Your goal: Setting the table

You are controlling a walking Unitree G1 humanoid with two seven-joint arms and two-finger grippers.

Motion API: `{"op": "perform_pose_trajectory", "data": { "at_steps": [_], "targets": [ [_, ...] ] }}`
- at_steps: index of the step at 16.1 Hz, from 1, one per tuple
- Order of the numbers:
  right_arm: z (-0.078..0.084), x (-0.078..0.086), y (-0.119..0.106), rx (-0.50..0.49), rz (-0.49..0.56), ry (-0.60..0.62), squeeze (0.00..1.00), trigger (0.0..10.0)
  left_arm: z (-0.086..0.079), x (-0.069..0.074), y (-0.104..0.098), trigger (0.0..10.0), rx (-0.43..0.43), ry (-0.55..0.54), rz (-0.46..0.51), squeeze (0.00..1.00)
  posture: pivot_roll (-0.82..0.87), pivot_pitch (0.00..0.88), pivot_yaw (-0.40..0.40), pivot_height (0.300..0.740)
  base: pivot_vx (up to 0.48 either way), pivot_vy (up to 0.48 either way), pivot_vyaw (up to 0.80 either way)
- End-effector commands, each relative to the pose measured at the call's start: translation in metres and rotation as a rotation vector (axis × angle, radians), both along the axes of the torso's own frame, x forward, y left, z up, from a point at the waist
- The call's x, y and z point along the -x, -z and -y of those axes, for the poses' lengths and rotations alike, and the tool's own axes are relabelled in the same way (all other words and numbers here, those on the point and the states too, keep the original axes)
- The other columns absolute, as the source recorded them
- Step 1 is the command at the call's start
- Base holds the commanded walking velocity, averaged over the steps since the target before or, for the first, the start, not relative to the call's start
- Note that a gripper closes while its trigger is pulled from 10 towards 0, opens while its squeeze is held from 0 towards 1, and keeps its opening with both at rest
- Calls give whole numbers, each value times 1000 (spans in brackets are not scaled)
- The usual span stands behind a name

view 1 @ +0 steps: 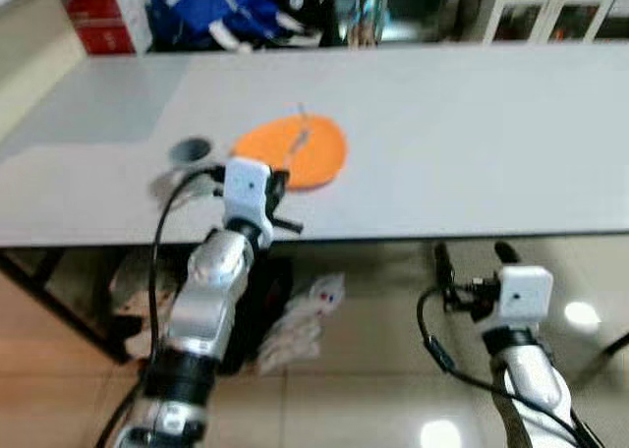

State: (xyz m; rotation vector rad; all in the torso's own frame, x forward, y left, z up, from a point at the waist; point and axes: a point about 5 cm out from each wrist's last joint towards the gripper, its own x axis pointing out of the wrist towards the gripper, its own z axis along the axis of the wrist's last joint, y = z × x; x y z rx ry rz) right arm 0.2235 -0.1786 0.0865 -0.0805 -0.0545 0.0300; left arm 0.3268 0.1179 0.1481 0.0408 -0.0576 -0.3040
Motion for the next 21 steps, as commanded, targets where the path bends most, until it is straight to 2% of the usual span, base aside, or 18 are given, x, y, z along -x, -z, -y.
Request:
{"op": "perform_pose_trajectory", "data": {
  "at_steps": [1, 8, 17, 21],
  "targets": [
    [-8, -1, -1, -3, -2, -24, 0, 10000, -14, -2, 1, 0, -11, -56, -8, 0, -141, 5, 61, 736, 326, -349, 0],
    [-8, 0, 1, 8, -14, -39, 0, 10000, -19, -6, 1, 0, -9, -102, 0, 0, -142, 0, 56, 736, 351, -323, 0],
    [-10, 1, 3, 8, -27, -45, 0, 10000, -21, -7, -1, 0, 25, -121, 8, 0, -142, 0, 54, 736, 0, 0, 0],
    [-10, 2, 4, 6, -29, -47, 0, 10000, -21, -8, -1, 0, 31, -123, 0, 0, -142, 1, 55, 736, 289, 382, 0]
  ]
}}
